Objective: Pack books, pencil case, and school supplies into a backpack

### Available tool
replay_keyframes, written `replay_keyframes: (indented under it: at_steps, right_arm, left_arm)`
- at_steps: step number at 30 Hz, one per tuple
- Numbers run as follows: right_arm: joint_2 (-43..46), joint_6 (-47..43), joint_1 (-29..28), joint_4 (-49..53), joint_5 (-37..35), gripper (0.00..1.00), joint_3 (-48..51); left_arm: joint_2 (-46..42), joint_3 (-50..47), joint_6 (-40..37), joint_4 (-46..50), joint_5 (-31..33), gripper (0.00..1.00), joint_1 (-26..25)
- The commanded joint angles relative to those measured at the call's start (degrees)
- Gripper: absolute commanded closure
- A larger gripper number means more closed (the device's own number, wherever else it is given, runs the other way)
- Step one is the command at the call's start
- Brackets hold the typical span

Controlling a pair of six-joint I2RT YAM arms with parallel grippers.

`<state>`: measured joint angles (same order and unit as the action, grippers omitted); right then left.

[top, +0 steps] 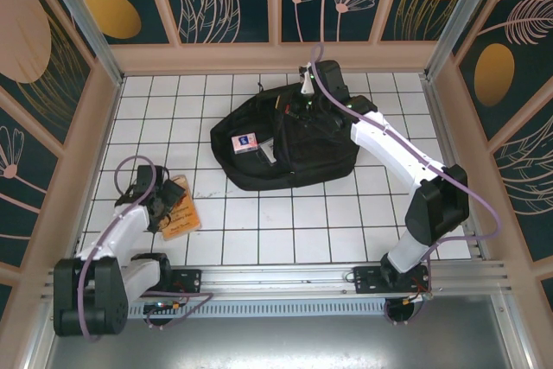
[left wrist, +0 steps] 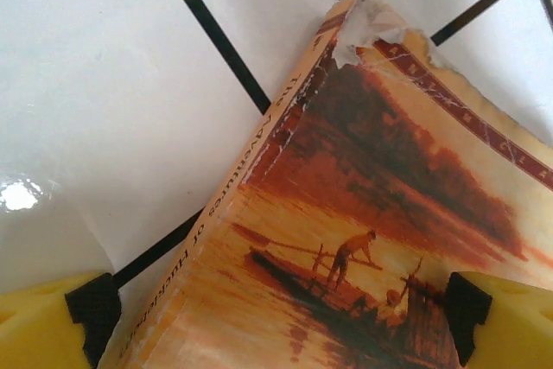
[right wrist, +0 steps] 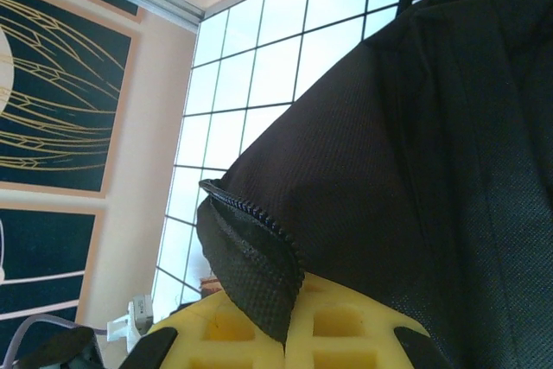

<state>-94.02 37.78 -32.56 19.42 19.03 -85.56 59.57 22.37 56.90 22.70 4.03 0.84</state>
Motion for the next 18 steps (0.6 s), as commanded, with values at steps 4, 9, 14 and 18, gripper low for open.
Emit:
replay_keyframes:
  at_steps: [4, 9, 14, 18]
  right_arm:
    - [-0.9, -0.1, 0.4, -1.4, 2.5, 1.0, -2.4]
    - [-1.2, 0.8, 0.1, -2.1, 2.6, 1.0, -1.7]
    - [-1.4, 0.4, -0.4, -0.7, 2.4, 1.0, -1.6]
    - [-1.1, -0.6, -0.6, 0.7, 2.3, 1.0, -0.9]
  left_arm:
    - [0.9, -5.2, 4.3, -22.5, -25.2, 0.01, -3.2]
    - [8.9, 0.9, 6.2, -26.9, -26.3, 0.02, -11.9]
    - [10.8, 2.0, 9.2, -30.3, -28.3, 0.01, -13.3]
    - [6.1, 0.3, 9.7, -32.2, -28.8, 0.02, -13.3]
